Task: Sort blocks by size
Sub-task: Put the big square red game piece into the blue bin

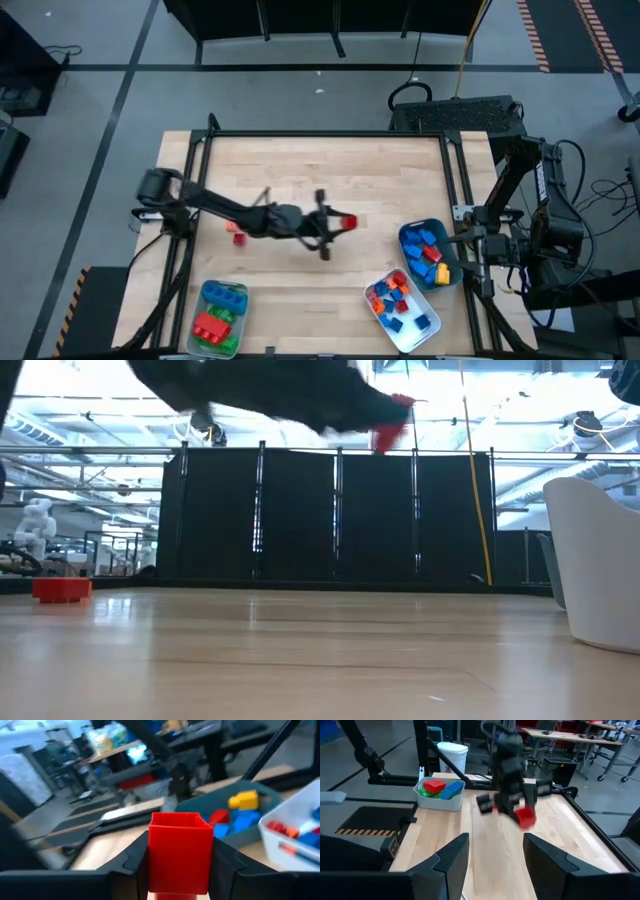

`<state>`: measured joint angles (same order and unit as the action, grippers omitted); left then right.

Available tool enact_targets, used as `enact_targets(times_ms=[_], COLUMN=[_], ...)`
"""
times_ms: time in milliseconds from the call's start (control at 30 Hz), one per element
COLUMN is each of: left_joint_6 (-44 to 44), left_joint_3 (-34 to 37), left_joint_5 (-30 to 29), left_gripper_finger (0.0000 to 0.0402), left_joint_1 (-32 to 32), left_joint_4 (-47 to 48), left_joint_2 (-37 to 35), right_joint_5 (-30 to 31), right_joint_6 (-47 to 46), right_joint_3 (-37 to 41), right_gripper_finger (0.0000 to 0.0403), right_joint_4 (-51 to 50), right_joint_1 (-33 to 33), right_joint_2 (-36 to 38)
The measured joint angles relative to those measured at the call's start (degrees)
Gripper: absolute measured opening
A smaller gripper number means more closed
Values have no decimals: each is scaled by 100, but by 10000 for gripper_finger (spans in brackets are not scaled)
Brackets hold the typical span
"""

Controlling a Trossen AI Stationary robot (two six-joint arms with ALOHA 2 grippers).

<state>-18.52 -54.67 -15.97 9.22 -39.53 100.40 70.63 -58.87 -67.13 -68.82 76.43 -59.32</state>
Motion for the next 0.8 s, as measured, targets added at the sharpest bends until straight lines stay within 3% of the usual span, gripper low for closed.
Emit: enact_targets(times_ms=[200, 367, 600, 800], left_joint_6=[312, 320, 323, 319], left_joint_3=[-1489, -3250, -5603, -6835], left_joint_5=[700, 1010, 1245, 1320], left_gripper_finger=[135, 135, 135, 135], left_joint_1=[-128, -120, -85, -111], left_joint_4=[-135, 167, 1070, 1553], left_joint_2=[1631, 2794, 4036, 4826], right_joint_5=[6, -2, -39, -43], right_joint_6=[-40, -46, -46, -35], right_joint_3=[-1, 0, -1, -1], right_gripper_finger=[171, 171, 171, 171], right_joint_4=[15, 24, 38, 31], right_joint_1=[-1, -1, -1, 1], right_joint_2=[-1, 1, 0, -1])
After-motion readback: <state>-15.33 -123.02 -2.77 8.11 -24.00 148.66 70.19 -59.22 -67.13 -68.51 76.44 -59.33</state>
